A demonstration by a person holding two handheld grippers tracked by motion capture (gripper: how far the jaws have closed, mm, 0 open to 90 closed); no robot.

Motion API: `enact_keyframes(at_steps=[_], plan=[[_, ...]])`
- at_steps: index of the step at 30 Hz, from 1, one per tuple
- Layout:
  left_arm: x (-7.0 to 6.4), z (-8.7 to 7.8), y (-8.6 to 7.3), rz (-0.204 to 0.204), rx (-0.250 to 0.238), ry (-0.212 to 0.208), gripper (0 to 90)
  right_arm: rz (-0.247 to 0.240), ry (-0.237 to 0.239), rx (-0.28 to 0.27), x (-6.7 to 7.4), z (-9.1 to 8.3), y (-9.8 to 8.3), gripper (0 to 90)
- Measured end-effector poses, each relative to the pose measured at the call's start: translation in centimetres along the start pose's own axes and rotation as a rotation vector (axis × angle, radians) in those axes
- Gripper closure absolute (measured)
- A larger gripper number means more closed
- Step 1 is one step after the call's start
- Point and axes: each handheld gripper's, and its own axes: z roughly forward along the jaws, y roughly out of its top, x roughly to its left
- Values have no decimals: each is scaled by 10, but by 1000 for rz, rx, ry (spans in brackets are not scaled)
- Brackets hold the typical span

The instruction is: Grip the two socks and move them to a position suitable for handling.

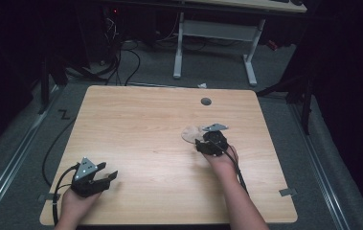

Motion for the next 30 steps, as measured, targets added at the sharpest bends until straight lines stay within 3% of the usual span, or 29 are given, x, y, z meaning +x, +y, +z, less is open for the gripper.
enact_keyframes(at_steps=[8,12,14,24,30], plan=[[1,-1,0,-3,-3,3,403,-25,-18,46,10,20,-3,433],[2,-2,0,0,1,1,403,-42,-41,66,12,24,-5,574],[2,-1,0,4,8,-4,403,-54,-49,63,11,23,-5,654],[0,0,0,14,10,-5,403,-38,-20,49,5,11,-7,790],[-1,0,0,15,11,-5,403,-31,-6,16,-1,-4,-9,818]])
